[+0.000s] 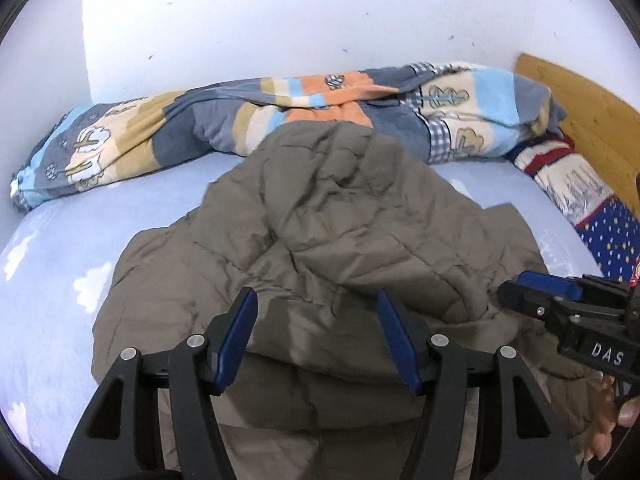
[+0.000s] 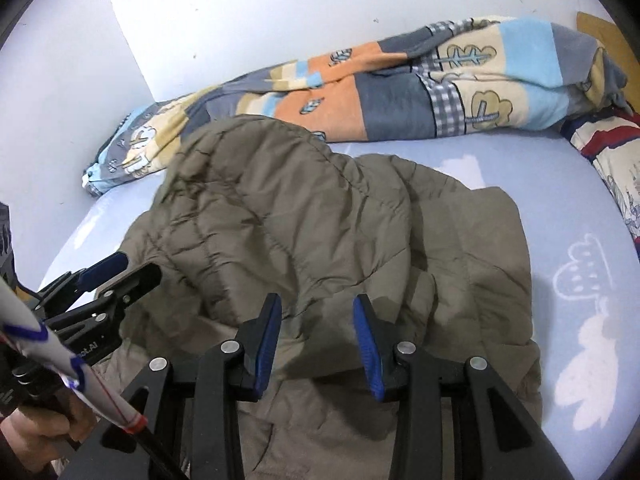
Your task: Fold large clothes
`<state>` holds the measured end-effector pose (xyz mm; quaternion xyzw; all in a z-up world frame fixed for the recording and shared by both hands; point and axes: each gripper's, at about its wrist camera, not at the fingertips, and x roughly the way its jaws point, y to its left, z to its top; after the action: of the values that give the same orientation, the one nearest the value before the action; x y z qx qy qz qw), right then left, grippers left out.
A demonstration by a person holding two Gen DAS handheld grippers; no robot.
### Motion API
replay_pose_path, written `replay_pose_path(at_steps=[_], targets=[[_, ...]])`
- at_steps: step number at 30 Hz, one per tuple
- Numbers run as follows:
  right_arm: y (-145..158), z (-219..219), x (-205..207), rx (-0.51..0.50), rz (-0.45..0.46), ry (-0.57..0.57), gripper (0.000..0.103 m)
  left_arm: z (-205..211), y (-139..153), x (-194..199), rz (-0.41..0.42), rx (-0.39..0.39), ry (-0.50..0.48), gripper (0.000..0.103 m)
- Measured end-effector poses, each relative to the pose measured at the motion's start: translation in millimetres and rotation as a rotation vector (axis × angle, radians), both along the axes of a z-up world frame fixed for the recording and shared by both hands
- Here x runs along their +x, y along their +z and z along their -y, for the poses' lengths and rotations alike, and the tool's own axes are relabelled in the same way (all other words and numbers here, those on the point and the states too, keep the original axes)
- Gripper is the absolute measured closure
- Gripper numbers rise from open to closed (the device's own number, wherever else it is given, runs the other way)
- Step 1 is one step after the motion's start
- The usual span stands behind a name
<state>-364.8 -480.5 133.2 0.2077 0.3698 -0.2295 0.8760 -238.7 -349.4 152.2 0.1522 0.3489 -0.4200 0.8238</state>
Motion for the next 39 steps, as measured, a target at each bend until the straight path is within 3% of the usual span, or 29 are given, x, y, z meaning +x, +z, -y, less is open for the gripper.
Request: replay_pose_path(at_steps=[7, 13, 17, 23, 31, 39], targets=[[-30.5, -3.5, 6.5, 0.016, -0.089, 0.013, 0.062, 1.0, -46.2, 5.4, -0.049, 0.087, 0.009, 0.041], [-53.6, -0.8, 6.6, 0.044, -0.098, 0.016, 0.062, 2.4, -44.6, 1.5, -0.043, 0.117, 0.02, 0.042], [-34.0, -7.3, -2.5, 0.054, -0.06, 0.008, 0.062, -24.6, -26.1, -13.1, -0.048, 0.067, 0.011, 0.042], [3.1, -29.8, -31.3, 0.059, -0.026, 0.002, 0.062, -73.3, -19.7, -32.6, -0.067, 0.064, 0.027, 0.042], [14.2, -69.0, -64.0, 0.076, -0.009, -0.013, 0.062, -128.2, -2.9, -53.3, 0.009, 0.105, 0.04, 0.042], [9.4, -74.2, -64.4, 0.084, -0.006, -0.044, 0.056, -125.6, 4.0, -38.9, 0.044, 0.064, 0.069, 0.041]])
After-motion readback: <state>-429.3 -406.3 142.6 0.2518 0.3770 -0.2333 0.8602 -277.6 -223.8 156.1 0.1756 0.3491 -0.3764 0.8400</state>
